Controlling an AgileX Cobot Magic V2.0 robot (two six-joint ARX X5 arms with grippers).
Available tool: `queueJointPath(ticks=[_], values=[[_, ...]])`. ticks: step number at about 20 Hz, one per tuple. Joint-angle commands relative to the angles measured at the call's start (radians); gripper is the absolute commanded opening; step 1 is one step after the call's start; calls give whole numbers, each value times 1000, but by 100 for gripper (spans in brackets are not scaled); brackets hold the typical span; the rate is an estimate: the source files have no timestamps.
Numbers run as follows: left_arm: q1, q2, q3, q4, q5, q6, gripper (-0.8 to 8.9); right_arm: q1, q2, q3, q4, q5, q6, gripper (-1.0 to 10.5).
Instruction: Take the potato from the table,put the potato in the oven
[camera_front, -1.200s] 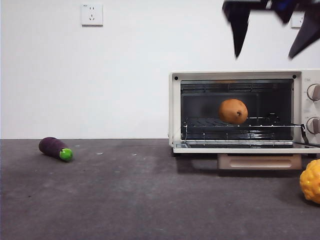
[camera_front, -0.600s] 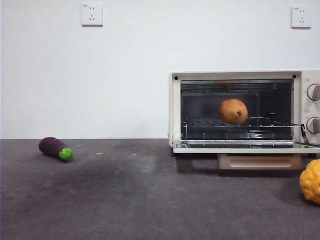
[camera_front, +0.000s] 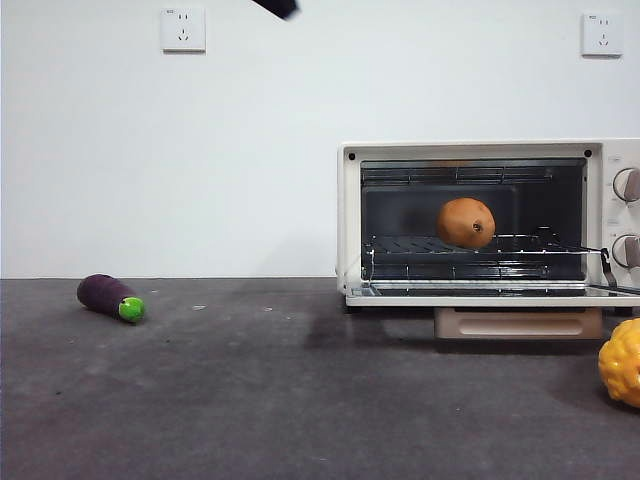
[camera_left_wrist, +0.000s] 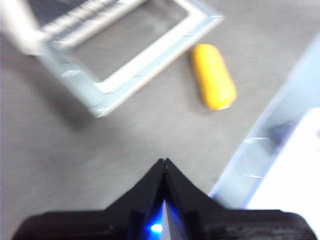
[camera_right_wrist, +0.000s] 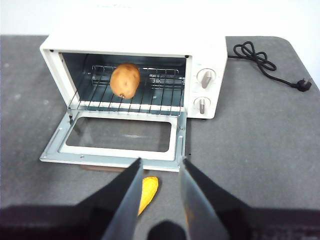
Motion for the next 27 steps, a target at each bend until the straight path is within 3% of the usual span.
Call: queueJointPath(ticks=[1, 6, 11, 18, 23, 27], values=[[50, 39, -6, 42, 107, 15, -6, 1, -45, 3, -31, 3, 43, 122], [183, 142, -6, 128, 291, -3, -7, 1, -102, 3, -90, 19, 48, 88], [309, 272, -6, 180, 454, -71, -7, 1, -126, 3, -108, 19, 48, 58], [412, 473, -6, 200, 527, -149, -7, 1, -126, 3, -107, 56, 70, 58], [428, 595, -6, 262, 640, -216, -7, 1, -126, 3, -104, 87, 73, 49], [424, 665, -6, 320, 641, -310, -7, 1, -126, 3, -98, 108, 73, -12]])
